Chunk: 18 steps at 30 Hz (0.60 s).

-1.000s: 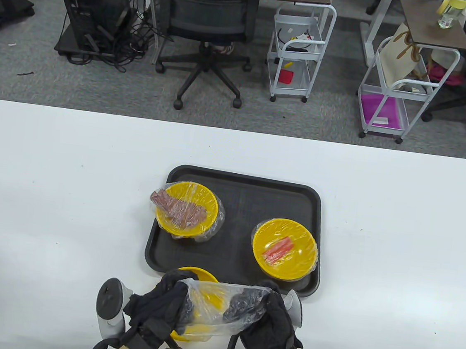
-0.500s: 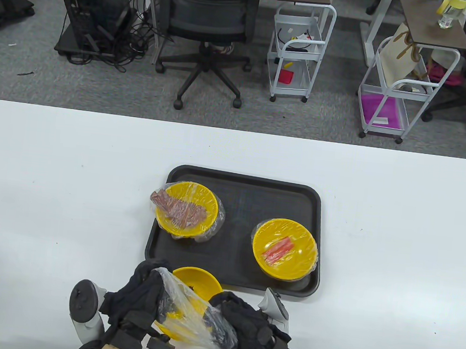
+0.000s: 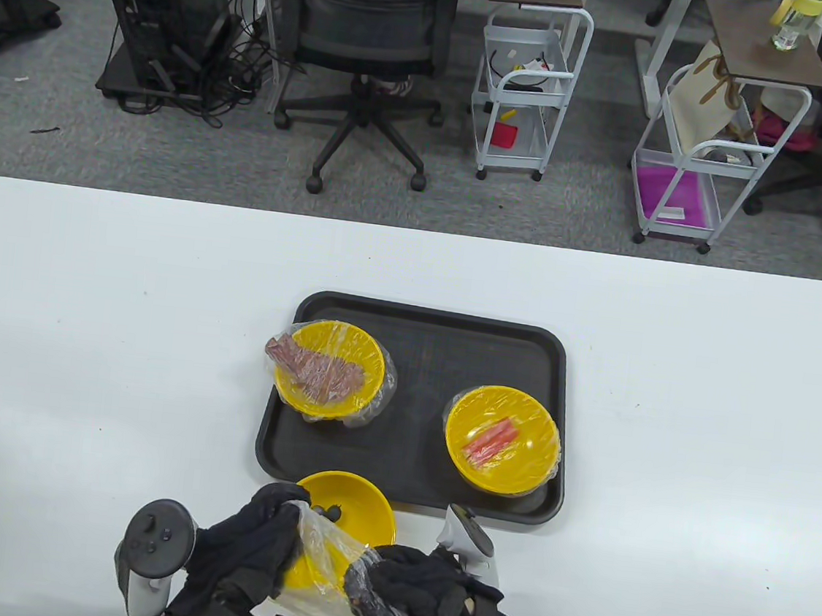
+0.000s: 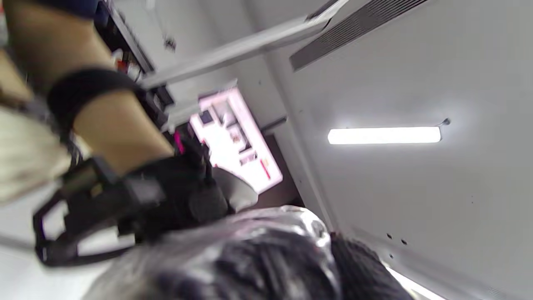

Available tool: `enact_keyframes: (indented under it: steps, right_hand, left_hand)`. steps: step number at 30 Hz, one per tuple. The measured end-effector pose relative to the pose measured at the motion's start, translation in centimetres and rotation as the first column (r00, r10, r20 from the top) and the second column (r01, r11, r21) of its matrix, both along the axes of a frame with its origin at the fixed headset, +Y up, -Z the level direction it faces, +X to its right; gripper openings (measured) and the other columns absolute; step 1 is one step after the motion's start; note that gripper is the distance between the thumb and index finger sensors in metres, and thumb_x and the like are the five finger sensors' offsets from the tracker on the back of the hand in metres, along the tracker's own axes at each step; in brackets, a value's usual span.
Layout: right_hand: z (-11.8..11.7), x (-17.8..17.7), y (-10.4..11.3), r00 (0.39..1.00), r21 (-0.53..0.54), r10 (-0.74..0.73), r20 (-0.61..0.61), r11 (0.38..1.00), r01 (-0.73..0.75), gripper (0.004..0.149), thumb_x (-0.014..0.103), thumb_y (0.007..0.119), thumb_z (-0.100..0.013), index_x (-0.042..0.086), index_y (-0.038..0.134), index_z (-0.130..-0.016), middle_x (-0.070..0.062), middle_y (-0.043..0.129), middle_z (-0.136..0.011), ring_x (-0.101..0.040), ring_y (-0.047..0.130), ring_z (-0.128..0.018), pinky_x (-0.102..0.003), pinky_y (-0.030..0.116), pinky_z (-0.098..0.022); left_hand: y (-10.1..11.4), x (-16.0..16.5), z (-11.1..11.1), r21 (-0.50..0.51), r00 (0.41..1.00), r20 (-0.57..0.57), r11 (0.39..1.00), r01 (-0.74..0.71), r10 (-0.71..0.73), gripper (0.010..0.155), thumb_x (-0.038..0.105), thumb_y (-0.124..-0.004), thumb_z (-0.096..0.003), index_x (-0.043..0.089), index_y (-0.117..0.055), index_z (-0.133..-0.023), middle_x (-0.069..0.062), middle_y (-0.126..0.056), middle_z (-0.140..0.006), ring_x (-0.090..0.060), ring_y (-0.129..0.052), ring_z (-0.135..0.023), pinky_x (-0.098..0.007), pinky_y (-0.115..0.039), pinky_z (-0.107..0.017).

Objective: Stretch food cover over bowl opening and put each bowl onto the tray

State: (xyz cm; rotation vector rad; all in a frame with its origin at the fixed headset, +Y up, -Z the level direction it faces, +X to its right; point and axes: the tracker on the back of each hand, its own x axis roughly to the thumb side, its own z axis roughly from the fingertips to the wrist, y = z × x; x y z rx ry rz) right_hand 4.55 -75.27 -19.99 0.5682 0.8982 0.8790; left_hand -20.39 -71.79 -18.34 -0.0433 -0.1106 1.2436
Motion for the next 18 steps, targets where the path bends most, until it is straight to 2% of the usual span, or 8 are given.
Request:
enact_keyframes:
  steps: [4, 6, 8, 11, 13, 15, 17, 18]
  right_hand:
    - [-0.4, 1.5, -0.8, 0.958, -0.089, 0.146, 0.247, 0.988, -0.128, 0.039, 0.041, 0.069, -0.057, 0.019, 0.076, -0.088, -0.005, 0.083, -0.068, 0.003, 0.089, -0.03, -0.013, 0.082, -0.019]
    - [-0.3, 2.1, -1.1, 0.898, -0.13, 0.25, 0.362, 0.968, -0.216, 0.039, 0.04, 0.068, -0.056, 0.019, 0.075, -0.089, -0.005, 0.083, -0.068, 0.004, 0.09, -0.028, -0.012, 0.083, -0.018]
    - [-0.2, 2.4, -1.2, 0.852, -0.149, 0.326, 0.411, 0.945, -0.29, 0.04, 0.039, 0.068, -0.056, 0.017, 0.075, -0.089, -0.007, 0.082, -0.068, 0.004, 0.09, -0.028, -0.012, 0.083, -0.017]
    - [-0.1, 2.9, -1.3, 0.727, -0.159, 0.485, 0.486, 0.867, -0.473, 0.04, 0.038, 0.068, -0.056, 0.018, 0.073, -0.09, -0.007, 0.081, -0.069, 0.004, 0.091, -0.027, -0.012, 0.083, -0.016]
    - [0.0, 2.9, -1.5, 0.648, -0.155, 0.548, 0.53, 0.813, -0.561, 0.04, 0.037, 0.068, -0.055, 0.02, 0.072, -0.091, -0.008, 0.08, -0.071, 0.004, 0.091, -0.026, -0.012, 0.083, -0.015]
    - [0.2, 2.8, -1.7, 0.573, -0.172, 0.591, 0.567, 0.766, -0.619, 0.04, 0.036, 0.068, -0.054, 0.022, 0.072, -0.091, -0.012, 0.074, -0.078, 0.002, 0.091, -0.025, -0.013, 0.083, -0.014]
    - [0.4, 2.6, -1.9, 0.472, -0.188, 0.633, 0.613, 0.697, -0.692, 0.04, 0.035, 0.068, -0.053, 0.023, 0.072, -0.09, -0.017, 0.063, -0.085, 0.001, 0.091, -0.025, -0.013, 0.082, -0.014]
    - [0.4, 2.5, -1.9, 0.446, -0.193, 0.645, 0.621, 0.677, -0.71, 0.04, 0.035, 0.068, -0.052, 0.023, 0.072, -0.09, -0.019, 0.058, -0.089, 0.001, 0.09, -0.026, -0.014, 0.082, -0.014]
  left_hand:
    - [-0.6, -0.3, 0.6, -0.073, 0.988, -0.039, 0.987, 0.143, -0.146, 0.041, 0.032, -0.069, -0.0531, 0.011, -0.085, -0.085, -0.009, -0.107, -0.035, 0.003, -0.09, 0.002, -0.028, -0.092, -0.009]
    - [-0.7, -0.2, 0.7, -0.085, 0.978, -0.06, 0.977, 0.197, -0.202, 0.042, 0.03, -0.07, -0.0526, 0.009, -0.085, -0.085, -0.018, -0.107, -0.044, 0.003, -0.09, 0.003, -0.028, -0.091, -0.008]
    - [-0.6, 0.0, 0.8, -0.098, 0.965, -0.075, 0.965, 0.242, -0.25, 0.041, 0.029, -0.07, -0.0526, 0.008, -0.084, -0.085, -0.027, -0.103, -0.056, 0.003, -0.09, 0.002, -0.029, -0.091, -0.008]
    - [-0.6, 0.4, 0.8, -0.097, 0.915, -0.106, 0.92, 0.38, -0.389, 0.042, 0.029, -0.069, -0.0528, 0.008, -0.083, -0.086, -0.041, -0.089, -0.077, 0.004, -0.091, -0.001, -0.029, -0.092, -0.01]
    - [-0.9, 0.6, 0.6, -0.134, 0.91, -0.095, 0.911, 0.389, -0.403, 0.042, 0.029, -0.067, -0.054, 0.008, -0.08, -0.088, -0.045, -0.073, -0.091, 0.003, -0.092, -0.004, -0.03, -0.091, -0.014]
    - [-1.3, 0.7, 0.2, -0.205, 0.893, -0.076, 0.883, 0.422, -0.444, 0.042, 0.029, -0.066, -0.0549, 0.009, -0.077, -0.09, -0.044, -0.065, -0.096, 0.002, -0.093, -0.006, -0.031, -0.092, -0.016]
    - [-1.9, 0.9, -0.3, -0.294, 0.866, -0.047, 0.836, 0.464, -0.498, 0.043, 0.03, -0.064, -0.0559, 0.009, -0.072, -0.092, -0.041, -0.06, -0.1, 0.002, -0.093, -0.009, -0.031, -0.091, -0.02]
    - [-2.1, 0.9, -0.4, -0.312, 0.861, -0.035, 0.824, 0.473, -0.507, 0.043, 0.031, -0.062, -0.0563, 0.009, -0.071, -0.093, -0.041, -0.058, -0.101, 0.002, -0.093, -0.01, -0.031, -0.091, -0.021]
